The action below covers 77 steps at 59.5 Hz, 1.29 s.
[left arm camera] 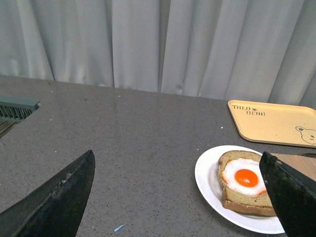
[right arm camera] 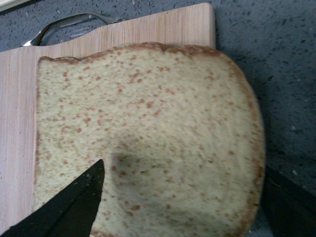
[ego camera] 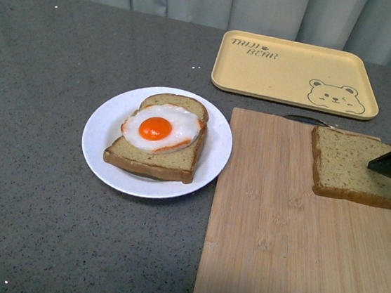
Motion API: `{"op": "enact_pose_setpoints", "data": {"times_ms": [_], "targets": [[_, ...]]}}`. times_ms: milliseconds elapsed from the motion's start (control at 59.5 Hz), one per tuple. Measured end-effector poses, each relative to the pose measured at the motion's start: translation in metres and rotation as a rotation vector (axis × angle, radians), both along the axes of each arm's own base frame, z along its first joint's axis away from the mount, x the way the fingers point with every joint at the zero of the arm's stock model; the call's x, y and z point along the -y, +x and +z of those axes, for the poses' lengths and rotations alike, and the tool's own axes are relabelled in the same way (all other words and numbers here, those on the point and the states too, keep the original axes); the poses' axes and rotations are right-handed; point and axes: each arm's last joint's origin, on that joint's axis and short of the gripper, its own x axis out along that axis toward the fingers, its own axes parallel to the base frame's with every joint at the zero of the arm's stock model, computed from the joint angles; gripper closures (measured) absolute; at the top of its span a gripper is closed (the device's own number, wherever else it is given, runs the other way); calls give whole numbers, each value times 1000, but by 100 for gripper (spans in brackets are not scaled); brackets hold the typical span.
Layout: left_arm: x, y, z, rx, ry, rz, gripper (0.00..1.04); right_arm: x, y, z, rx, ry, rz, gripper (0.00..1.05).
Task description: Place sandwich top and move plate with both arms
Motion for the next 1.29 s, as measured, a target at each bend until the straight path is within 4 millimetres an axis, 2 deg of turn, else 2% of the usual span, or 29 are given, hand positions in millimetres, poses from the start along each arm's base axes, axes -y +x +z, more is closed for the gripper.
{"op": "enact_pose_setpoints", "data": {"times_ms": [101,235,370,487,622,739,958,1092,1294], "targets": [[0,0,0,0,0,0,7,-3,4,-3,-18,-1,-4,33],[0,0,0,0,0,0,7,-2,7,-3,-45,-2,-25,61],[0,0,0,0,0,0,7,1,6,0,-48,-1,-46,84],[0,0,0,0,0,0,7,-1,3,7,-39,16,-41,99],[0,0,0,0,0,0,7,-4,-2,18,-13,62,-33,102],[0,0,0,0,0,0,7,-14,-4,38,57,161,7,102],[0,0,0,0,0,0,7,-53,0,75,194,348,167,102],[0,0,0,0,0,0,7,-82,8,78,189,378,268,102],[0,0,0,0,0,0,7,-126,27,67,126,410,443,102]]}}
